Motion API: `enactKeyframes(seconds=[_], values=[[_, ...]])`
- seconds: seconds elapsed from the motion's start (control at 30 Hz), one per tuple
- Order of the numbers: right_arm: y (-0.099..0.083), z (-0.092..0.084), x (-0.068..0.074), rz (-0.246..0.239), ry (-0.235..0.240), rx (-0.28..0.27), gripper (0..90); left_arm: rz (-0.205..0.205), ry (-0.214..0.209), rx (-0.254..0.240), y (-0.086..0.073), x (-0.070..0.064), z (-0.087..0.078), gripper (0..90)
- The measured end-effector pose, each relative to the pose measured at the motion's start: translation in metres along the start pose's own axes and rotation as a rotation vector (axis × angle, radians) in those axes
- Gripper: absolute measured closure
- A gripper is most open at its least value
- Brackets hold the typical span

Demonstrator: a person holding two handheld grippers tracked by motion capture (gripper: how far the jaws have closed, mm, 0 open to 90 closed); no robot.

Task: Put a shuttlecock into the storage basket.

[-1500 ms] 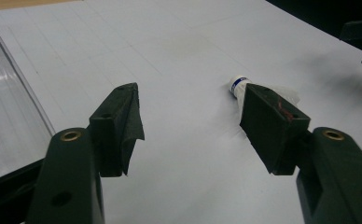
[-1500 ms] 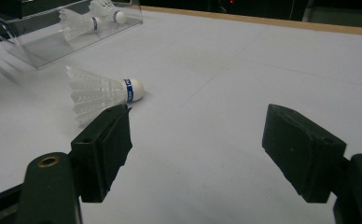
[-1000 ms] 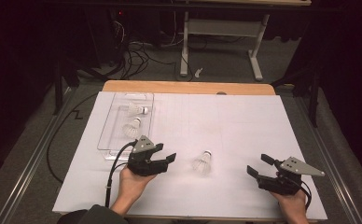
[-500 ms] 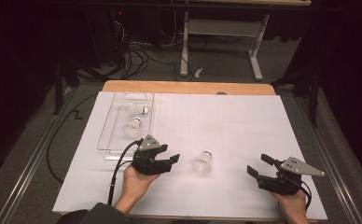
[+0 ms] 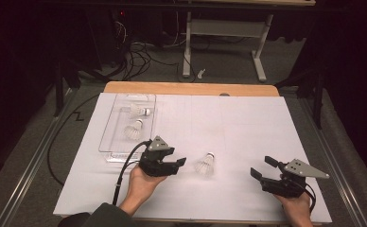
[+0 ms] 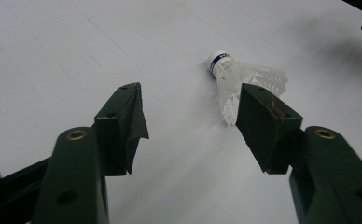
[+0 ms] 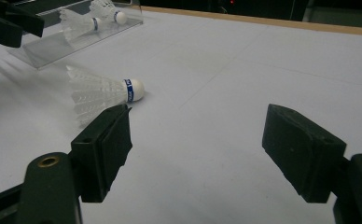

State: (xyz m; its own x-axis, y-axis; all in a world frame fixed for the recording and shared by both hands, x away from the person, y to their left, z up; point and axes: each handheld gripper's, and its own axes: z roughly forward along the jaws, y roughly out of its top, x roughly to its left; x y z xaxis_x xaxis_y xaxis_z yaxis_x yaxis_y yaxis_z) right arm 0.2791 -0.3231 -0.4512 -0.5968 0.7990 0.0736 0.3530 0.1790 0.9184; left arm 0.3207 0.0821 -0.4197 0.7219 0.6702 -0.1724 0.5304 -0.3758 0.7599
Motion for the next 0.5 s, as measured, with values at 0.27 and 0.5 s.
enactKeyframes(seconds=[0.27,0.5], values=[[0.000,0.000,0.000,0.000,0.001,0.000,24.2,0.024,-0.015,0.048,0.007,-0.004,0.007,42.1],[0.000,0.000,0.000,-0.001,0.001,0.000,24.2,0.050,-0.023,0.098,0.014,-0.008,0.013,42.6]])
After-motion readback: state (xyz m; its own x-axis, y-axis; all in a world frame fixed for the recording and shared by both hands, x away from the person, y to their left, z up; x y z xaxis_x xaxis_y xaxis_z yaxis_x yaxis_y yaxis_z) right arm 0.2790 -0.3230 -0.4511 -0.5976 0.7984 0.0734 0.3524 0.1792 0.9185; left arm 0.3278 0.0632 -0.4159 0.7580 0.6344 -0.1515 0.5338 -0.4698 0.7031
